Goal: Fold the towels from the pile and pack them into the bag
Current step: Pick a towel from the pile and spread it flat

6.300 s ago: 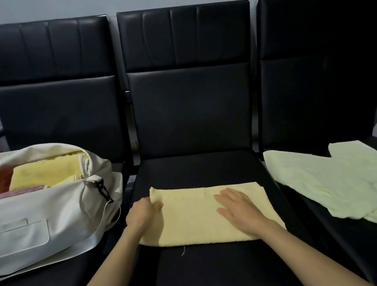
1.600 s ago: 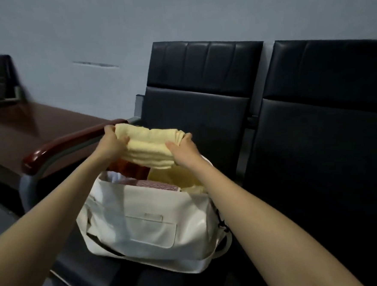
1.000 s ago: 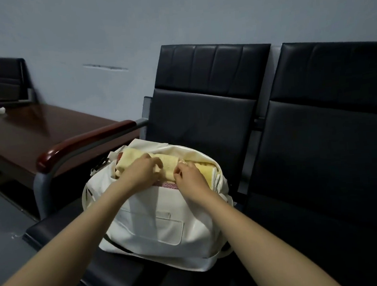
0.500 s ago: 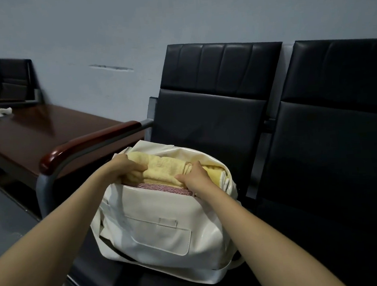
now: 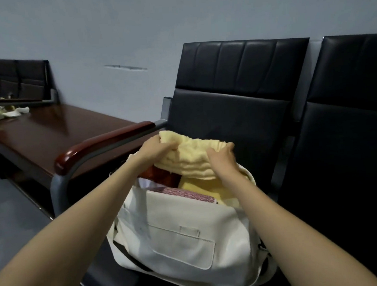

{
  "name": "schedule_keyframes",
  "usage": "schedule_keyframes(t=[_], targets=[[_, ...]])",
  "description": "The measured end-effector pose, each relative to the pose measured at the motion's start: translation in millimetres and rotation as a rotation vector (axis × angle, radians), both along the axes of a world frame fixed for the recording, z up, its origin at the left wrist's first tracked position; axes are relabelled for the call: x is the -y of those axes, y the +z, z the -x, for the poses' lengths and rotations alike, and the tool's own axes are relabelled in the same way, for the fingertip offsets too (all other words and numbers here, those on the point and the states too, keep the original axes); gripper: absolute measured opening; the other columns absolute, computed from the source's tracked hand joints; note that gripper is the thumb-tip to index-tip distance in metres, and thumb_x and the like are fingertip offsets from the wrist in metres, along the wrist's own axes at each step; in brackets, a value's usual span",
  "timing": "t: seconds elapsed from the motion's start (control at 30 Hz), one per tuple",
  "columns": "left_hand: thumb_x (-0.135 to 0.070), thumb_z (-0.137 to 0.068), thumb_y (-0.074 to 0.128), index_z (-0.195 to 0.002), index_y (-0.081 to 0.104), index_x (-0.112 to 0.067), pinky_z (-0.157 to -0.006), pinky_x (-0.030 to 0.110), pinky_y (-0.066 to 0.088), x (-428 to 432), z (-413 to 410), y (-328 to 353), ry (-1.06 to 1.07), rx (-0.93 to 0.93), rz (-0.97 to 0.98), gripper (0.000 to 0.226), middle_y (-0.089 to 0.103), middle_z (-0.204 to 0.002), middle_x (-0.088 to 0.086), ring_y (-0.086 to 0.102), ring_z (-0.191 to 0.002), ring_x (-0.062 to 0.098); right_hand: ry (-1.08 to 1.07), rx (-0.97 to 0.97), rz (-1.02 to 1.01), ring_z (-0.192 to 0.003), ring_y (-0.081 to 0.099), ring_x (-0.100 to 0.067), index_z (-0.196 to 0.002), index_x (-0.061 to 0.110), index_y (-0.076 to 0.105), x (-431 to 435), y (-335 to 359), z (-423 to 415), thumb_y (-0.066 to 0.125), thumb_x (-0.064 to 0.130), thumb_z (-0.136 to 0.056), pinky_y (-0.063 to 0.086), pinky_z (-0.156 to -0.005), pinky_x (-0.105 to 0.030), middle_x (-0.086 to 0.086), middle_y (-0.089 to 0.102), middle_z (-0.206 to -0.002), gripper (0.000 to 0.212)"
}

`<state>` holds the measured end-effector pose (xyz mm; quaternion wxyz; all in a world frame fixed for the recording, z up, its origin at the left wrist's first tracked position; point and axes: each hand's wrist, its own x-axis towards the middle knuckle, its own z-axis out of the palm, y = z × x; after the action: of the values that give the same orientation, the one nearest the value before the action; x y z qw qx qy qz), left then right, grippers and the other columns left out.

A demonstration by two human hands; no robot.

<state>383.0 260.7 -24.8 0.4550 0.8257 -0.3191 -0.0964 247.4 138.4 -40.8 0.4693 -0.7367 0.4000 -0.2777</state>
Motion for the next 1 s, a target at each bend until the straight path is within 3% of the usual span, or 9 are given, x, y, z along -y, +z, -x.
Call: schedule_keyframes(t=[0.13, 0.23, 0.3, 0.5, 0.6, 0.7, 0.8, 0.9, 1.0], targets=[[-0.023, -0.088, 0.051, -0.073, 0.058, -0.009, -0.061, 0.025, 0.044, 21, 10, 0, -0.145, -0.032, -0.288, 0.021, 0.061, -0.072, 0.002, 0.057, -0.075, 0.018, 0.068, -0.252, -0.055, -0.088, 0.052, -0.021, -0.149, 0.006, 0.013, 15, 15, 12, 0.048, 0.025, -0.094, 0.044, -0.066, -0.029, -0.015, 0.052, -0.122, 0.068], [-0.019, -0.096, 0.040, -0.075, 0.056, -0.012, -0.076, 0.028, 0.046, 27, 7, -6, -0.169, 0.048, -0.506, 0.027, 0.061, -0.084, 0.006, 0.055, -0.084, 0.022, 0.109, -0.360, 0.007, -0.069, 0.053, -0.018, -0.147, 0.002, 0.015, 15, 19, 12, 0.049, 0.024, -0.092, 0.040, -0.048, -0.026, -0.013, 0.056, -0.098, 0.069], [-0.026, -0.097, 0.036, -0.087, 0.059, -0.010, -0.090, 0.036, 0.045, 29, 6, -6, -0.173, 0.056, -0.582, 0.030, 0.063, -0.102, 0.012, 0.057, -0.093, 0.024, 0.127, -0.403, 0.060, -0.066, 0.051, -0.016, -0.147, 0.002, 0.013, 16, 19, 7, 0.049, 0.022, -0.093, 0.037, -0.047, -0.025, -0.010, 0.053, -0.088, 0.068], [-0.030, -0.101, 0.026, -0.114, 0.049, -0.004, -0.095, 0.037, 0.040, 35, 1, -14, -0.156, -0.042, -0.648, 0.037, 0.056, -0.118, 0.011, 0.052, -0.105, 0.026, 0.113, -0.435, 0.039, -0.065, 0.052, -0.018, -0.142, 0.001, 0.027, 19, 17, -3, 0.048, 0.019, -0.090, 0.039, -0.047, -0.026, -0.011, 0.055, -0.089, 0.059], [-0.026, -0.103, 0.028, -0.120, 0.054, -0.001, -0.101, 0.035, 0.037, 41, -9, -27, -0.089, 0.257, -0.578, 0.040, 0.057, -0.124, 0.014, 0.052, -0.114, 0.028, 0.104, -0.358, 0.083, -0.064, 0.046, -0.014, -0.149, 0.003, 0.011, 20, 12, -5, 0.044, 0.015, -0.095, 0.033, -0.047, -0.025, -0.007, 0.048, -0.083, 0.064], [-0.019, -0.099, 0.038, -0.111, 0.058, 0.000, -0.091, 0.036, 0.040, 37, -13, -27, 0.056, 0.529, -0.419, 0.030, 0.062, -0.116, 0.017, 0.057, -0.108, 0.031, 0.110, -0.244, 0.189, -0.071, 0.047, -0.015, -0.146, 0.006, 0.013, 17, 1, -11, 0.037, 0.007, -0.097, 0.033, -0.052, -0.026, -0.008, 0.047, -0.099, 0.055], [-0.013, -0.095, 0.039, -0.111, 0.055, 0.002, -0.088, 0.038, 0.040, 35, -18, -27, 0.154, 0.631, -0.415, 0.027, 0.062, -0.117, 0.020, 0.056, -0.108, 0.035, 0.095, -0.172, 0.203, -0.086, 0.049, -0.021, -0.142, 0.004, 0.018, 13, -6, -22, 0.034, 0.004, -0.097, 0.038, -0.060, -0.030, -0.008, 0.046, -0.104, 0.047], [-0.010, -0.094, 0.036, -0.115, 0.050, -0.001, -0.092, 0.039, 0.037, 37, -19, -29, 0.197, 0.741, -0.482, 0.026, 0.063, -0.117, 0.015, 0.057, -0.109, 0.033, 0.072, -0.172, 0.189, -0.077, 0.050, -0.018, -0.145, 0.006, 0.012, 10, -7, -29, 0.037, 0.009, -0.098, 0.041, -0.063, -0.033, -0.006, 0.051, -0.099, 0.053], [-0.012, -0.097, 0.036, -0.119, 0.048, -0.003, -0.095, 0.039, 0.036, 40, -21, -29, 0.230, 0.788, -0.573, 0.027, 0.061, -0.120, 0.013, 0.057, -0.112, 0.031, 0.113, -0.213, 0.215, -0.081, 0.053, -0.021, -0.144, 0.014, 0.013, 8, -10, -33, 0.041, 0.016, -0.098, 0.043, -0.061, -0.033, -0.009, 0.051, -0.111, 0.054]])
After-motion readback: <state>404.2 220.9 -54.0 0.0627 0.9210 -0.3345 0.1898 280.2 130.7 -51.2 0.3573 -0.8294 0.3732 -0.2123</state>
